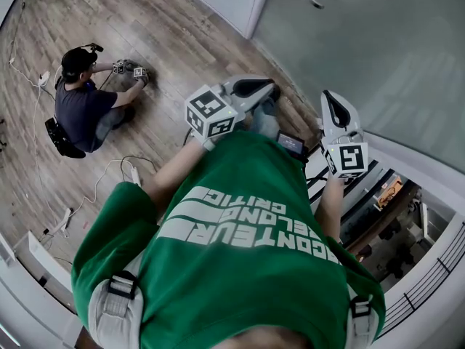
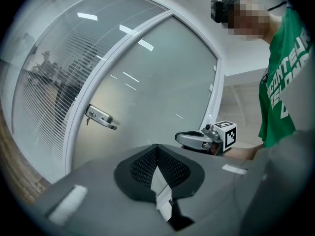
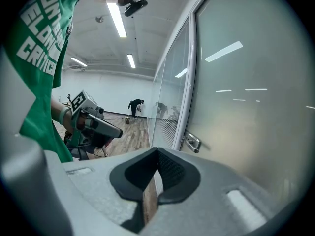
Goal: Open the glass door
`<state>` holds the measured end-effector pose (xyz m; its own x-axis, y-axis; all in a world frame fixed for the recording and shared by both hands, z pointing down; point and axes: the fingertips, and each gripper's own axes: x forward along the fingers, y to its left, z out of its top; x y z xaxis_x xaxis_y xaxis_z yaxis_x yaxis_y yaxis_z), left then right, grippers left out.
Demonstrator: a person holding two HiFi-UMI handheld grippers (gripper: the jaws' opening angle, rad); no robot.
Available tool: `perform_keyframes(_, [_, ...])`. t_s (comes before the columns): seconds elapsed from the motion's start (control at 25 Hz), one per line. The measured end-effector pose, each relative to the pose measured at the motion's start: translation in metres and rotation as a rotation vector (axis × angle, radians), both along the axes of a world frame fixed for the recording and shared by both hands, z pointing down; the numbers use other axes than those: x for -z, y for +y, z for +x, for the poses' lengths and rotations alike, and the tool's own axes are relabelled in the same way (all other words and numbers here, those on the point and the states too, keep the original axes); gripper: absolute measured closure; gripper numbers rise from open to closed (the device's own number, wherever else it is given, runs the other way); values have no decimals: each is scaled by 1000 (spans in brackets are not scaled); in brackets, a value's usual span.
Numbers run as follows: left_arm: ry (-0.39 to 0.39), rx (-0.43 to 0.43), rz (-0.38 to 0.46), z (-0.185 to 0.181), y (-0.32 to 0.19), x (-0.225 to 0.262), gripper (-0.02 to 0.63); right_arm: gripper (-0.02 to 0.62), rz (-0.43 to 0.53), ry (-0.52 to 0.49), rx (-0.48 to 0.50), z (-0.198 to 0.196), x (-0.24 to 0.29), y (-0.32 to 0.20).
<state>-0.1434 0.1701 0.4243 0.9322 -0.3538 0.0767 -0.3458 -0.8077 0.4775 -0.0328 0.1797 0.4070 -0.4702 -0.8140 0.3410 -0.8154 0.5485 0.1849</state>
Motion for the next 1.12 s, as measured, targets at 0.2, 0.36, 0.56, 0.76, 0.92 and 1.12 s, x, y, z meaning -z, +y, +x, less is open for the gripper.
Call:
perform_keyframes(0.2, [-20, 10, -2, 14, -31, -3, 591, 603, -4, -9, 12, 13, -4, -37])
perform_keyframes(0.36, [-38, 14, -3, 29, -61, -7, 591, 603, -8, -19, 24, 26, -9, -69])
perform_keyframes(0.56, [-55, 37, -12, 43, -99, -11, 591, 603, -22, -27, 39, 42, -12, -108])
perform_keyframes(0.76, [-63, 67, -2, 54, -136, -10, 591, 603, -30, -29, 60, 53, -15, -147])
perform_keyframes(0.92, [-76, 75, 2, 63, -160, -9, 591, 603, -25, -37, 73, 61, -16, -174])
perform_keyframes(1.12, [-96, 81, 2, 75, -186, -12, 591, 603, -43, -52, 81, 70, -24, -199])
